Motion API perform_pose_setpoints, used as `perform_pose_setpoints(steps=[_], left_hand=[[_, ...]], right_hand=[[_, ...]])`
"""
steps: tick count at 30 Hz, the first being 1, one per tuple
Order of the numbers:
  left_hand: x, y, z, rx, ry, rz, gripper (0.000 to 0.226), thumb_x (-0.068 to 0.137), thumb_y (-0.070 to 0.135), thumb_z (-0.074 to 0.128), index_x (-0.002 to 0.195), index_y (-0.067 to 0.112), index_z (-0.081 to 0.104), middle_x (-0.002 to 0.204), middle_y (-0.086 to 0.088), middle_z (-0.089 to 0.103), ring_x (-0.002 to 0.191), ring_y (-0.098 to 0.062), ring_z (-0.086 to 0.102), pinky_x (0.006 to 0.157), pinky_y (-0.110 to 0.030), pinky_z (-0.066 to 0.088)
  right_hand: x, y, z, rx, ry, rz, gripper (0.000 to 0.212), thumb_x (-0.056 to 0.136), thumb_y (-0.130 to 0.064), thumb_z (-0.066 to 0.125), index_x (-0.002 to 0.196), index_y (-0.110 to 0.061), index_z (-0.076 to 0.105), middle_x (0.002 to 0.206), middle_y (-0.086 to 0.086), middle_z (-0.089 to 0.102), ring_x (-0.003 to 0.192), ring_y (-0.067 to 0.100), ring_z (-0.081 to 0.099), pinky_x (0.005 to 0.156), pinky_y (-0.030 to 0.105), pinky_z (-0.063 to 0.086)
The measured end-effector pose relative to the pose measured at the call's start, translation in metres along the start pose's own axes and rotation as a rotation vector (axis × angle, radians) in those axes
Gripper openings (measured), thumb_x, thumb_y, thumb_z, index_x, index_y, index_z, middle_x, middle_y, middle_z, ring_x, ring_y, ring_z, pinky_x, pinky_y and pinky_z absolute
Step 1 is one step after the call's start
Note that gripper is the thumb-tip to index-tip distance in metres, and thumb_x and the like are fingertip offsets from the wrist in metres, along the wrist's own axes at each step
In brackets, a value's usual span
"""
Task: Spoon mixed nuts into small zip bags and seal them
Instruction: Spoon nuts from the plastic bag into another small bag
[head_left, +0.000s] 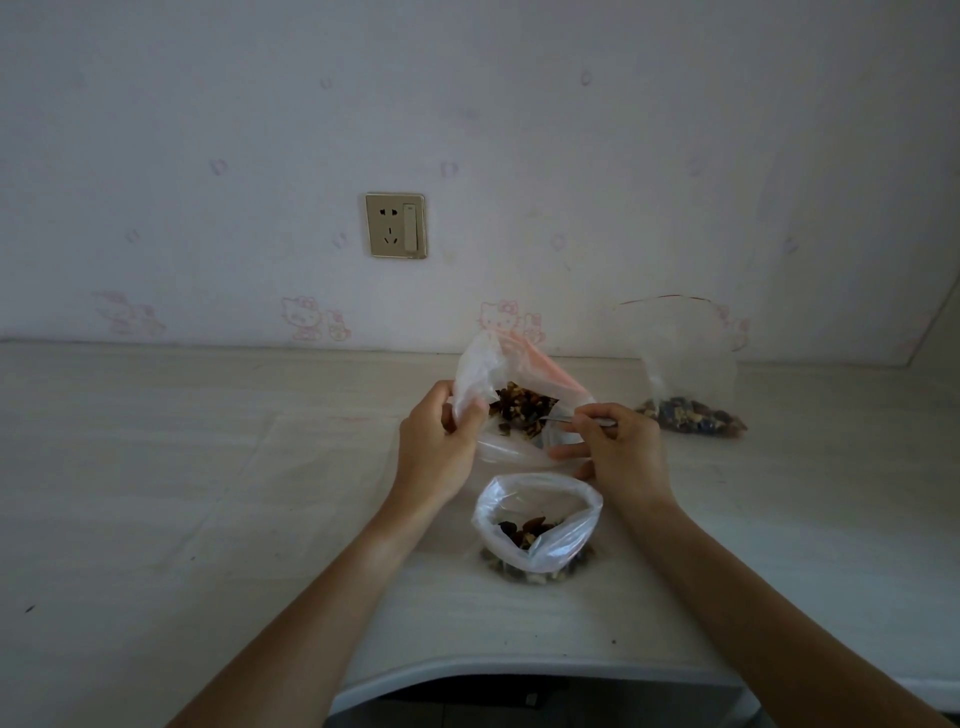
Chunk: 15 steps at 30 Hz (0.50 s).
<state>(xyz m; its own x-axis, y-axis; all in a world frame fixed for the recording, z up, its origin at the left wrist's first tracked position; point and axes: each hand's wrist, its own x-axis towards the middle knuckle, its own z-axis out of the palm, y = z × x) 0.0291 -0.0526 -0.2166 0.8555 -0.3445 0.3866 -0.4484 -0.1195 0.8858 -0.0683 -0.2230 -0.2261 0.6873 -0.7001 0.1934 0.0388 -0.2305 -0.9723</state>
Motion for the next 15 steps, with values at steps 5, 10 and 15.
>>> perform_pose_setpoints(steps=[5, 10, 15], left_hand=[[-0.001, 0.002, 0.000, -0.005, -0.025, 0.065, 0.011, 0.102, 0.029, 0.063, 0.106, 0.020, 0.068, 0.087, -0.013, 0.073, 0.077, -0.037, 0.068, 0.066, -0.052, 0.054], [-0.001, 0.001, 0.000, 0.025, -0.046, 0.090, 0.006, 0.102, 0.024, 0.062, 0.102, 0.020, 0.067, 0.084, -0.013, 0.071, 0.074, -0.034, 0.065, 0.063, -0.048, 0.052], [0.001, -0.001, -0.002, 0.027, -0.006, 0.073, 0.009, 0.103, 0.029, 0.062, 0.097, 0.022, 0.066, 0.079, -0.012, 0.069, 0.062, -0.021, 0.059, 0.056, -0.035, 0.047]], right_hand=[[0.003, 0.000, 0.002, -0.016, -0.004, -0.001, 0.008, 0.102, -0.011, 0.060, 0.105, -0.012, 0.068, 0.093, 0.003, 0.078, 0.065, 0.020, 0.077, 0.055, 0.038, 0.061], [0.008, -0.005, 0.010, -0.069, 0.004, -0.016, 0.013, 0.101, -0.015, 0.063, 0.091, -0.018, 0.071, 0.088, 0.003, 0.078, 0.059, 0.021, 0.075, 0.054, 0.033, 0.054], [0.006, -0.002, 0.007, 0.021, 0.005, 0.039, 0.011, 0.100, -0.015, 0.064, 0.093, -0.013, 0.073, 0.087, -0.001, 0.079, 0.061, 0.025, 0.076, 0.051, 0.035, 0.054]])
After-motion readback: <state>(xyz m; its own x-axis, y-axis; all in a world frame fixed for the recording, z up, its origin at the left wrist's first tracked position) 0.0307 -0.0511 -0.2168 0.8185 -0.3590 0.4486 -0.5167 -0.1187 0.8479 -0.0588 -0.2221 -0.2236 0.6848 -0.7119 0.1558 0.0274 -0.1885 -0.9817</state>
